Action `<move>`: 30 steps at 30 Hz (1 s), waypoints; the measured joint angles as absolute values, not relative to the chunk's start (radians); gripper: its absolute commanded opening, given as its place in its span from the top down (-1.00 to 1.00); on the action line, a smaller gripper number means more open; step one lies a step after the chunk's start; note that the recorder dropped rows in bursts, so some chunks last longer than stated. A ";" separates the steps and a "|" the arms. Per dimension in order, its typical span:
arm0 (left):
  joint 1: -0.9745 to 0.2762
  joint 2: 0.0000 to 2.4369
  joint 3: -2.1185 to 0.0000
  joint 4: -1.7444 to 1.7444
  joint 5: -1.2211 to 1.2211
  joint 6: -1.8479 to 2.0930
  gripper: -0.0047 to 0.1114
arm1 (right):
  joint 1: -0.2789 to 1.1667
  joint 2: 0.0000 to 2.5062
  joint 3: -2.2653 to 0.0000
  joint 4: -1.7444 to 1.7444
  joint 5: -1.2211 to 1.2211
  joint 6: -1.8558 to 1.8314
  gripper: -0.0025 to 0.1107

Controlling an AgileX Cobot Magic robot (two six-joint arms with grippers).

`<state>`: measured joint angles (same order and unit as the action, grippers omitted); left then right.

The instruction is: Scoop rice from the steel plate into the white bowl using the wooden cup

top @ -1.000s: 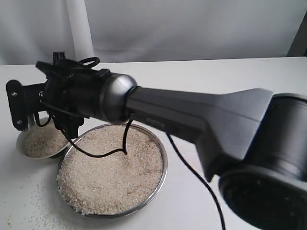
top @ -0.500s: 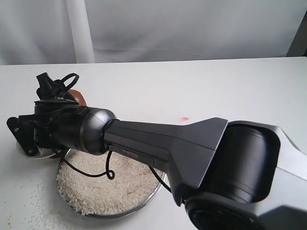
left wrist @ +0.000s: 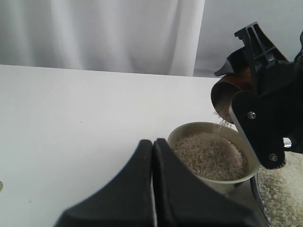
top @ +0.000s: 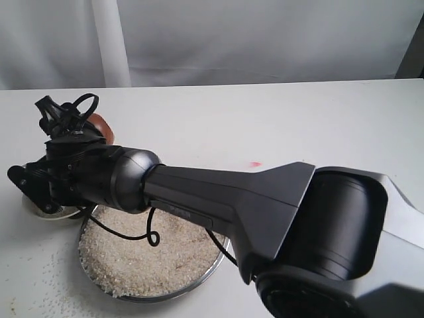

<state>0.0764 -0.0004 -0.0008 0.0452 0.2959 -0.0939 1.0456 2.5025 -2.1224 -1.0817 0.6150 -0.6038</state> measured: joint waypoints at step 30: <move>0.076 0.000 -0.001 0.045 0.296 -0.094 0.92 | 1.081 2.510 -2.122 -1.416 0.587 -0.625 0.96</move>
